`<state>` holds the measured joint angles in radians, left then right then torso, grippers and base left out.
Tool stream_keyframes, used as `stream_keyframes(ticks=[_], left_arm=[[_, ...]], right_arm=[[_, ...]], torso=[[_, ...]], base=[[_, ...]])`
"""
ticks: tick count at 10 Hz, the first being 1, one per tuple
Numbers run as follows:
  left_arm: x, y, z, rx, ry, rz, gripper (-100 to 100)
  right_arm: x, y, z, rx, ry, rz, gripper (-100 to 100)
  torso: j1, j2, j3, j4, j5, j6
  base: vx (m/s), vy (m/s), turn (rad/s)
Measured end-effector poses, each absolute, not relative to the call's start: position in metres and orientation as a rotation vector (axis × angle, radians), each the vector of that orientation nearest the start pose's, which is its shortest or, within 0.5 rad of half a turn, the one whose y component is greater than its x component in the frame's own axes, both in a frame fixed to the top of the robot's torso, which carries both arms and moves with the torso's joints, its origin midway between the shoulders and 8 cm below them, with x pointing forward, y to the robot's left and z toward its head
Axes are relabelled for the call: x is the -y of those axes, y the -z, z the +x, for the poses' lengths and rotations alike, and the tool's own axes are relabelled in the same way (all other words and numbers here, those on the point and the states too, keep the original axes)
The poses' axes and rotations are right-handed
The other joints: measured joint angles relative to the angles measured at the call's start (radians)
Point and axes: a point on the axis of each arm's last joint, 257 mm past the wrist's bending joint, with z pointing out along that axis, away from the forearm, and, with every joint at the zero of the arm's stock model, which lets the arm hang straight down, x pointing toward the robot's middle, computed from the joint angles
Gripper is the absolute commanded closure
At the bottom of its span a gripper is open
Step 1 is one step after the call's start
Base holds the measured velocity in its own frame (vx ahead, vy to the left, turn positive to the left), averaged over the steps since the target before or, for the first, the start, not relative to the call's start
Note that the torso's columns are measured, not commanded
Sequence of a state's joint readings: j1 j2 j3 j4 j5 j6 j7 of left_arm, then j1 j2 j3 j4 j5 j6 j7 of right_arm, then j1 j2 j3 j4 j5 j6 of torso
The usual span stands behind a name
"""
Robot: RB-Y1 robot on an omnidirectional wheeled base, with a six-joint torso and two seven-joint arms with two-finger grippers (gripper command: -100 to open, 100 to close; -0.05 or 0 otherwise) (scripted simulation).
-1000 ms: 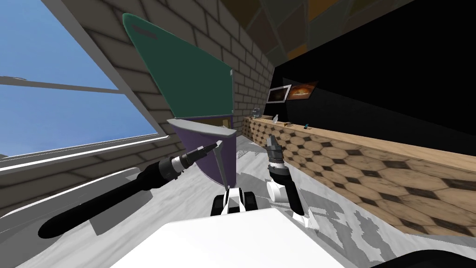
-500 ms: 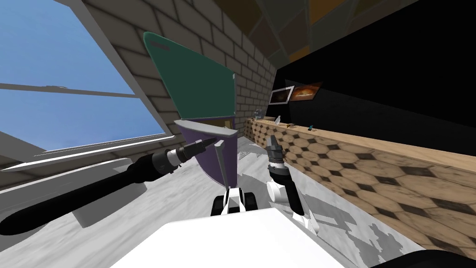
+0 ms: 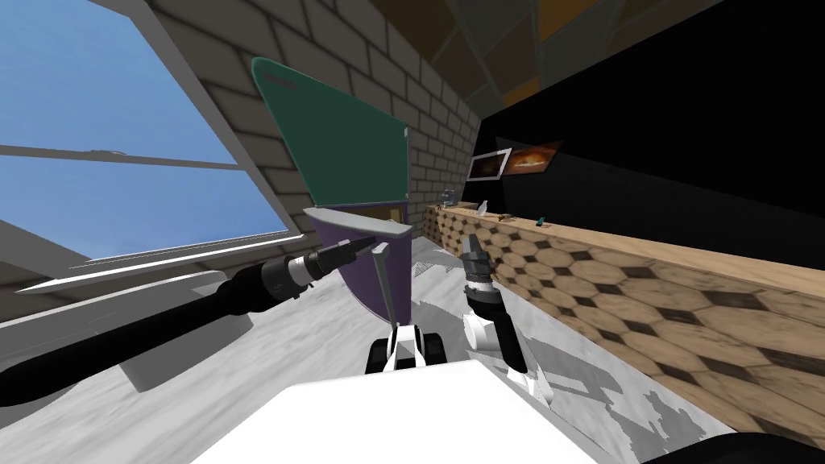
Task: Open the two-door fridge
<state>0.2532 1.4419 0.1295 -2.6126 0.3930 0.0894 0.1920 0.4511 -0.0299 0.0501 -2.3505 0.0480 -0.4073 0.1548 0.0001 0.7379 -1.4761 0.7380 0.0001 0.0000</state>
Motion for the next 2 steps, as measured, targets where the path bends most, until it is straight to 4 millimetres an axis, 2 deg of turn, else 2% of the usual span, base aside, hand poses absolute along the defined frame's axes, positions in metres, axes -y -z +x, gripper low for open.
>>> stream_keyframes(ticks=[2], left_arm=[[-0.1153,-0.0510,0.3461,-1.714,1.223,0.097,0]], right_arm=[[0.2484,-0.0529,0.3503,-0.682,-1.197,0.534,0]], torso=[[0.000,0.000,0.000,0.000,0.000,0.000]], base=[[0.000,0.000,0.000]])
